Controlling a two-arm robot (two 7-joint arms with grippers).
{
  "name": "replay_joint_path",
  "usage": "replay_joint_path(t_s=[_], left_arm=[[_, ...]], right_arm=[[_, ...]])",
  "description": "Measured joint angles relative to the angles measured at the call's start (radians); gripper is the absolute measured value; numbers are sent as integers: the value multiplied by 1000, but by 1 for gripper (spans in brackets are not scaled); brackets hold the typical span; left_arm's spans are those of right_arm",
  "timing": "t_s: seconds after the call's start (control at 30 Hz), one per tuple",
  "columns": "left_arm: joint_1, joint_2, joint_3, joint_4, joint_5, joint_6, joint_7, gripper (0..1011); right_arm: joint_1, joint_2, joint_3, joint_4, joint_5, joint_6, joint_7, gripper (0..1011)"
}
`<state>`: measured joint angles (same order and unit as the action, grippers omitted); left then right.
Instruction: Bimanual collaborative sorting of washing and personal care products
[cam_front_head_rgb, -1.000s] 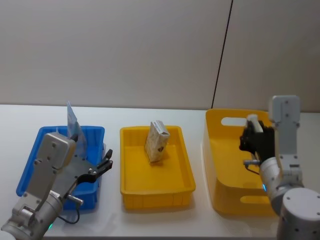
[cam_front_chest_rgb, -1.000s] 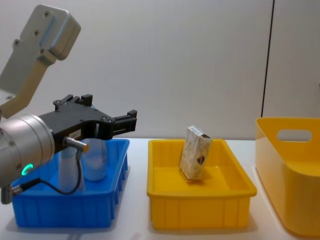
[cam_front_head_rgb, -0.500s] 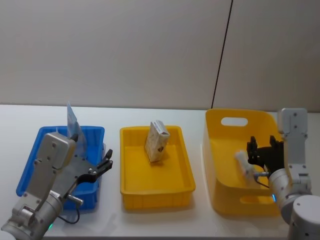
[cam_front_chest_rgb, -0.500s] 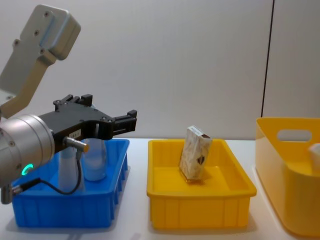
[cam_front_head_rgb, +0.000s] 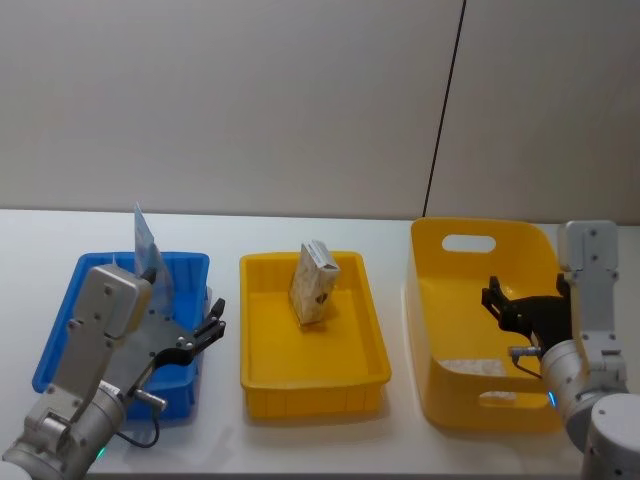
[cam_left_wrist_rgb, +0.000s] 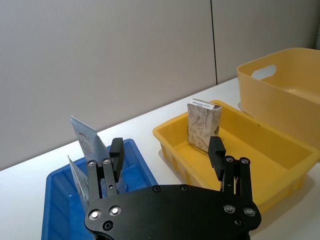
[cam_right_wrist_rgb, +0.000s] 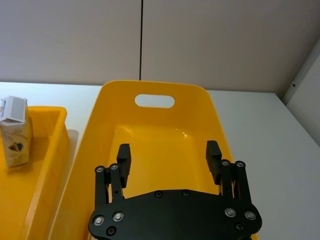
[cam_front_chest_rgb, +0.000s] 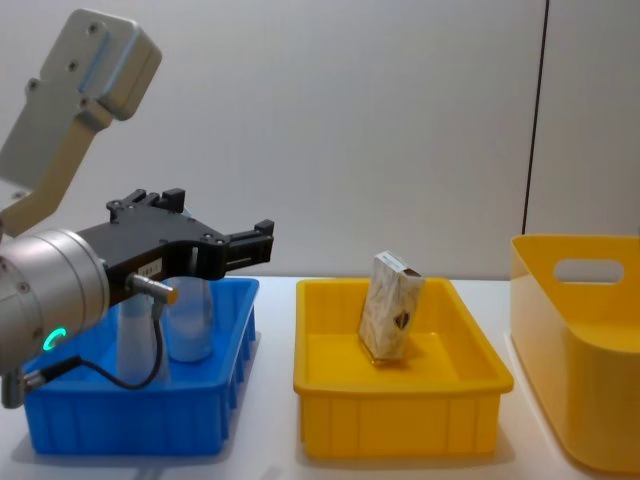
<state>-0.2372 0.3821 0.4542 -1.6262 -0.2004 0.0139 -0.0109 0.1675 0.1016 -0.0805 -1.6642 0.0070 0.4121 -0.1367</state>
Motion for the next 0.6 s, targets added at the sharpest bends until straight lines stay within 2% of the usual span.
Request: replay_joint_path(t_s=[0.13, 0.6], left_arm=[[0, 0, 0, 0, 0, 0, 0, 1001], [0, 0, 0, 0, 0, 0, 0, 1001]], right_arm=[[-6, 2, 0, -8, 0, -22, 13, 1000], [-38, 25, -15, -55, 19, -118, 101, 1005]])
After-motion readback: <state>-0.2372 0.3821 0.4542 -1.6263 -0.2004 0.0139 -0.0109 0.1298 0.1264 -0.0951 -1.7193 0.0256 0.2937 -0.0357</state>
